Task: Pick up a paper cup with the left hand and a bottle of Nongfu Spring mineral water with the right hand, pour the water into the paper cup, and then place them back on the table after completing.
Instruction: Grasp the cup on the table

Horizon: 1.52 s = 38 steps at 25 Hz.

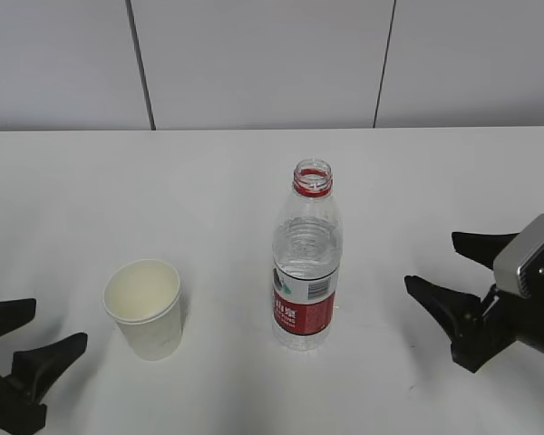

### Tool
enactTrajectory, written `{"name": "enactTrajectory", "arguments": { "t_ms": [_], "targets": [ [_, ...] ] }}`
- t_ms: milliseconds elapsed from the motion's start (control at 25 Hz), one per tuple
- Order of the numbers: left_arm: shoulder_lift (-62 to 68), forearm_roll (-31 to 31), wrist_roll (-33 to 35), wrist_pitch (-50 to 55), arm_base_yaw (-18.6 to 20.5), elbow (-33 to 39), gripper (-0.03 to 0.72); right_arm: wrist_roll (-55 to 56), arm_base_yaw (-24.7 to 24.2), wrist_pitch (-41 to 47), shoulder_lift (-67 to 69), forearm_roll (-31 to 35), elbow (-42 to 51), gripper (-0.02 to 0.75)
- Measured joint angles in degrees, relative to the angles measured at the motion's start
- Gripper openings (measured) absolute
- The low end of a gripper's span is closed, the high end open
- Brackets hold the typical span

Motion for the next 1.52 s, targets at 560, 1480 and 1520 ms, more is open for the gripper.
{"name": "enactTrajectory", "arguments": {
  "t_ms": [560,1480,1520],
  "targets": [
    [13.6,9.8,3.0,-0.4,0.0,-3.6,0.48,0.4,0.0,-4.0,7.4,-4.7,-0.2,0.587],
    [19.1,19.8,0.9,-0.4,-1.1,-17.1,0.48,0.4,0.0,-4.2,7.8,-5.7,-0.3,0.587],
    [19.5,19.9,0.8,-0.4,-1.6,-17.7,0.48,0.4,0.0,-4.2,7.8,-5.8,-0.3,0.587]
  ]
}}
